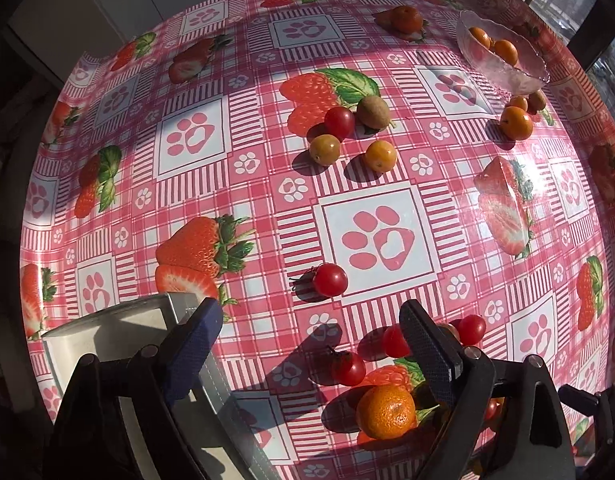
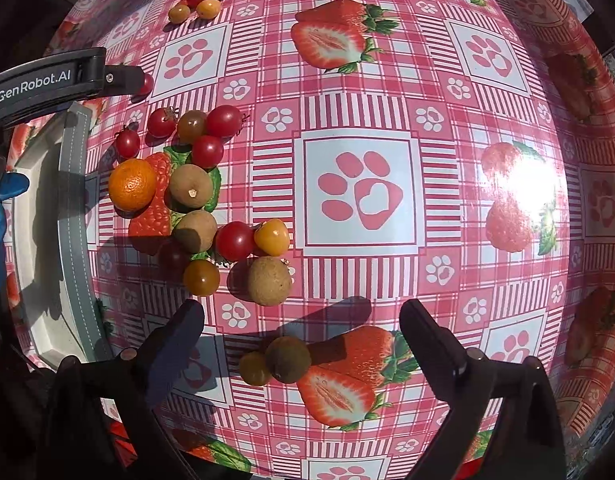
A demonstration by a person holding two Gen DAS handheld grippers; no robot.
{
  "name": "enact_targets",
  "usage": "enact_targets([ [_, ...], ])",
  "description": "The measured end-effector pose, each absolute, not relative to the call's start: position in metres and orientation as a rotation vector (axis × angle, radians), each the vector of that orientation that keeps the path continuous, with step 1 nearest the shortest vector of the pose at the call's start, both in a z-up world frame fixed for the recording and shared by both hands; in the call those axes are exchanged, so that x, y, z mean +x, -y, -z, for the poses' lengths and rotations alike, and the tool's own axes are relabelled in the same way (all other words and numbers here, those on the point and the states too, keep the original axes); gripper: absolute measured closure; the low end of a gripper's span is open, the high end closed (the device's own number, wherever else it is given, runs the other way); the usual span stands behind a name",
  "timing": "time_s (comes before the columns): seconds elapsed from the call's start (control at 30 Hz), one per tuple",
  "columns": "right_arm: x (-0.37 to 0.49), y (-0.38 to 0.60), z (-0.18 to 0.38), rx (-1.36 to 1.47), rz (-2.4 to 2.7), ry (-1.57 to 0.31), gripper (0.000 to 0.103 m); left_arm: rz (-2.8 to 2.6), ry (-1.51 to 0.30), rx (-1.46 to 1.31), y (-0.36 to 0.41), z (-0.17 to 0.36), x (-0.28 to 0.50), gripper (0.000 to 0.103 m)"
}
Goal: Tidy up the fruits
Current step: 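Grasp a red cherry tomato with the left gripper while the right gripper grasps a kiwi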
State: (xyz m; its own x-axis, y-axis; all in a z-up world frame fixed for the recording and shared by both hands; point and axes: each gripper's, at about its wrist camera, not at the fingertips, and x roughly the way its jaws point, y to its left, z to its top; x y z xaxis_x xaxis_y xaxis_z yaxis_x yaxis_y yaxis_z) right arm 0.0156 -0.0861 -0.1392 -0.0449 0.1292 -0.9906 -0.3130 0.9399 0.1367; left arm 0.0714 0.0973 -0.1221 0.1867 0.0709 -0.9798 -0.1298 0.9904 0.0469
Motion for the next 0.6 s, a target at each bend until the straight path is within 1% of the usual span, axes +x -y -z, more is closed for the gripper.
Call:
enact_targets([
  [0.03,0.016,0.085,0.14,-0.147,-0.363,-1.571,0.007,-0.14,-1.391,-0.047,-0.097,0.129,0.074,0.019],
  [0.07,0.017,0.083,0.142,-0.148,-0.367,-1.566,0.018,-0.146,-1.395,-0.043,-0.097,0.133,0.076,0.019],
  [0.13,0.015,0.072,0.148,-0.144,-0.383,-1.565,0.029,-0.155,-1.397,-0.031,-0.096,0.14,0.08,0.019],
  [0.2,0.012,0.065,0.153,-0.131,-0.396,-1.565,0.03,-0.16,-1.398,-0.034,-0.096,0.144,0.082,0.019],
  [0.23,0.009,0.064,0.154,-0.131,-0.402,-1.554,0.031,-0.163,-1.395,-0.037,-0.096,0.145,0.083,0.027],
  [0.3,0.009,0.058,0.155,-0.144,-0.41,-1.541,0.035,-0.162,-1.387,-0.056,-0.096,0.145,0.085,0.029],
  [0.33,0.009,0.055,0.155,-0.153,-0.415,-1.539,0.039,-0.165,-1.386,-0.061,-0.097,0.145,0.086,0.029],
  [0.37,0.009,0.051,0.155,-0.166,-0.419,-1.537,0.046,-0.161,-1.383,-0.071,-0.097,0.144,0.086,0.032],
  [0.4,0.008,0.048,0.155,-0.183,-0.421,-1.533,0.051,-0.15,-1.381,-0.089,-0.094,0.145,0.086,0.04],
  [0.43,0.008,0.042,0.155,-0.204,-0.425,-1.525,0.066,-0.138,-1.381,-0.103,-0.094,0.144,0.086,0.048],
  [0.47,0.007,0.038,0.155,-0.211,-0.435,-1.524,0.075,-0.125,-1.378,-0.112,-0.092,0.143,0.086,0.053],
  [0.5,0.006,0.036,0.155,-0.204,-0.442,-1.526,0.075,-0.117,-1.374,-0.109,-0.088,0.142,0.085,0.06],
  [0.53,0.005,0.036,0.154,-0.189,-0.447,-1.526,0.075,-0.107,-1.371,-0.107,-0.085,0.14,0.085,0.071],
  [0.6,0.004,0.037,0.15,-0.146,-0.458,-1.519,0.075,-0.086,-1.375,-0.112,-0.081,0.138,0.083,0.084],
])
